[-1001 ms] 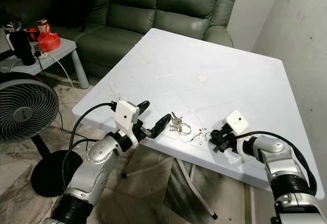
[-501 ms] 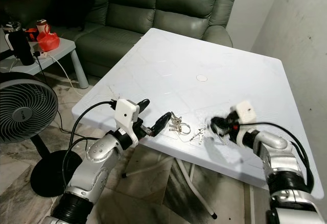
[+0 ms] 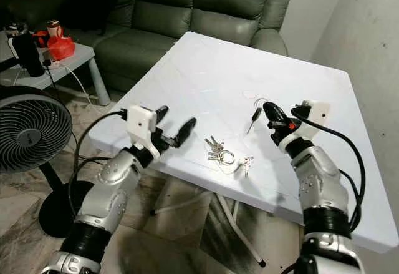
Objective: Hang keys on a hook
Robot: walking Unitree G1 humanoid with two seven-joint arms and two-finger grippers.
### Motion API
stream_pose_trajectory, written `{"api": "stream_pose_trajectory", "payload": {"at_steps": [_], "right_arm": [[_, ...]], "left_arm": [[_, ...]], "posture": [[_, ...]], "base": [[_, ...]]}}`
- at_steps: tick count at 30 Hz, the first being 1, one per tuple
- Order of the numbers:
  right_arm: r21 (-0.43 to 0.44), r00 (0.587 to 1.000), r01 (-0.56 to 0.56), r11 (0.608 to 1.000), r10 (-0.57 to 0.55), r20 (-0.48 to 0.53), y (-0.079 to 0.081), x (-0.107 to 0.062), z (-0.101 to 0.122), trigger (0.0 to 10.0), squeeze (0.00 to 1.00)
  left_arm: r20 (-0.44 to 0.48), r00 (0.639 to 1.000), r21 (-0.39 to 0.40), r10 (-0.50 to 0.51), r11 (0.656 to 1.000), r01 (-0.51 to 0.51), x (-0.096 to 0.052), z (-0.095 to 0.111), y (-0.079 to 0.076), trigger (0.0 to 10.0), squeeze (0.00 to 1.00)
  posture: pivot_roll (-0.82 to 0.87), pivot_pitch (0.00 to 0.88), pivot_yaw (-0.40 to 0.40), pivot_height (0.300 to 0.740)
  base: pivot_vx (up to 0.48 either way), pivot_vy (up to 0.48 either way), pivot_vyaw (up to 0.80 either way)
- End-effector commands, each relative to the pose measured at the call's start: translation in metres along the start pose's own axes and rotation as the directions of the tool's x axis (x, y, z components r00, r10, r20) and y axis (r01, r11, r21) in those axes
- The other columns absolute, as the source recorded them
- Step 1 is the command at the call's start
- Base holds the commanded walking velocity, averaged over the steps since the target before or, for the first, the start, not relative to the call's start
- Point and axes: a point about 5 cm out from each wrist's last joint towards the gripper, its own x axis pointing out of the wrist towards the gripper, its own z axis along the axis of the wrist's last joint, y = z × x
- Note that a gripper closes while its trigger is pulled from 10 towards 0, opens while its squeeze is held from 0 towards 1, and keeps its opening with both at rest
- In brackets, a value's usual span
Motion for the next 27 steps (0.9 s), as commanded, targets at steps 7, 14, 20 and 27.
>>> {"api": "stream_pose_trajectory", "payload": {"at_steps": [7,14,20,27], "right_arm": [[-0.028,0.985,0.097,0.995,-0.092,0.146,0.022,-0.007,0.02,7.4,0.0],[-0.264,0.963,0.159,0.951,-0.091,0.253,0.045,-0.014,0.03,10.0,0.0],[-0.369,0.957,0.181,0.911,-0.077,0.281,0.054,-0.026,0.028,10.0,0.0],[-0.4,0.95,0.259,0.879,-0.158,0.268,0.049,-0.034,0.02,10.0,0.0]], "left_arm": [[0.058,0.996,-0.01,0.069,0.998,-0.069,0.008,0.021,0.015,10.0,0.0],[0.137,0.974,0.016,0.179,0.983,-0.182,0.007,0.046,0.036,10.0,0.0],[0.194,0.945,0.013,0.264,0.962,-0.272,-0.006,0.059,0.056,10.0,0.0],[0.165,0.935,0.028,0.314,0.946,-0.323,-0.015,0.057,0.074,10.0,0.0]], "posture": [[0.02,0.0,-0.075,0.74],[0.01,0.0,-0.058,0.74],[0.0,0.0,-0.046,0.74],[0.0,0.0,-0.035,0.74]], "base": [[0.0,0.0,0.0],[0.0,0.0,0.0],[0.0,0.0,0.0],[0.0,0.0,0.0]]}}
